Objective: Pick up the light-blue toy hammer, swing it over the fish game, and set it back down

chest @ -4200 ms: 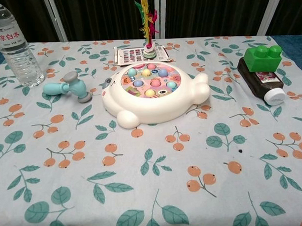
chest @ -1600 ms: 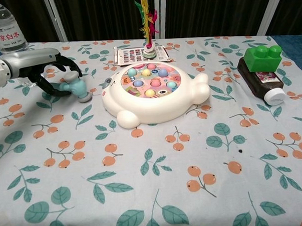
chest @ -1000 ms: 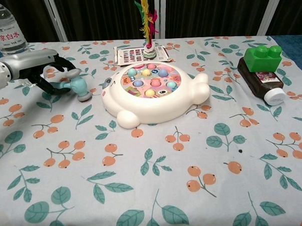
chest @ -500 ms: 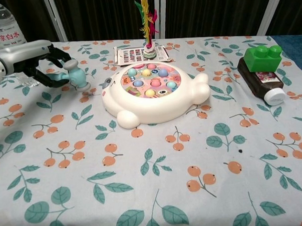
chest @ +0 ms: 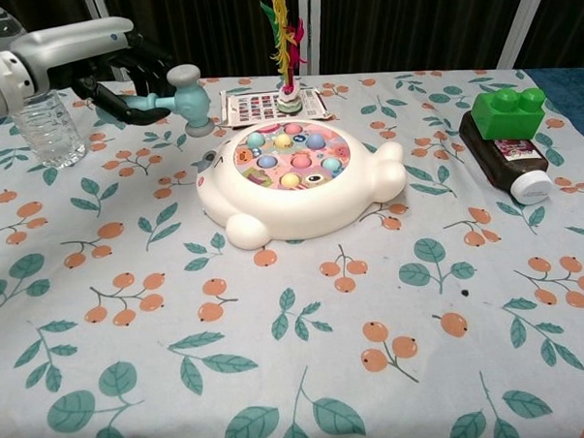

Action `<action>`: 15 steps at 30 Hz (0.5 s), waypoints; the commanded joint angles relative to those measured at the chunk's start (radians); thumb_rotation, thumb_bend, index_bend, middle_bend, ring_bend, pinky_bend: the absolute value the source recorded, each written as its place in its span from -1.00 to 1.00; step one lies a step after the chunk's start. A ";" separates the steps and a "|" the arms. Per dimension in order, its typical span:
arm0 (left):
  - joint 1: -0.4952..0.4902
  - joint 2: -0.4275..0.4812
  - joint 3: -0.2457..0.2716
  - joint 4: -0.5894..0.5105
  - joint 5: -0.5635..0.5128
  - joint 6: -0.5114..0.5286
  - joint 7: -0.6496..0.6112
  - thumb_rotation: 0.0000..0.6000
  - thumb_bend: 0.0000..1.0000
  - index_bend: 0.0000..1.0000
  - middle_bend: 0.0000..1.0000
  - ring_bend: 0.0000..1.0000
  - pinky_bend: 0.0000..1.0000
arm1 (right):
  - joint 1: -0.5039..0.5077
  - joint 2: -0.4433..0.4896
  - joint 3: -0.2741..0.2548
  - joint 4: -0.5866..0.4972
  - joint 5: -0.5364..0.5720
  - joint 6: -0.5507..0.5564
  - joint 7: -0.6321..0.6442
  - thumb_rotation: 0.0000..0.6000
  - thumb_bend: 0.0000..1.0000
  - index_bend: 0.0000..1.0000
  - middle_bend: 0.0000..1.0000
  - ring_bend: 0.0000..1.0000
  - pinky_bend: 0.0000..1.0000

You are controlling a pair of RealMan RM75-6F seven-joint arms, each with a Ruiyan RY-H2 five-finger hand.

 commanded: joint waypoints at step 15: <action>-0.121 -0.040 -0.024 0.032 -0.043 -0.131 0.064 1.00 -0.03 0.27 0.21 -0.08 -0.07 | -0.016 0.002 -0.003 -0.005 0.004 0.008 -0.005 1.00 -0.63 -1.00 -0.77 -1.00 -1.00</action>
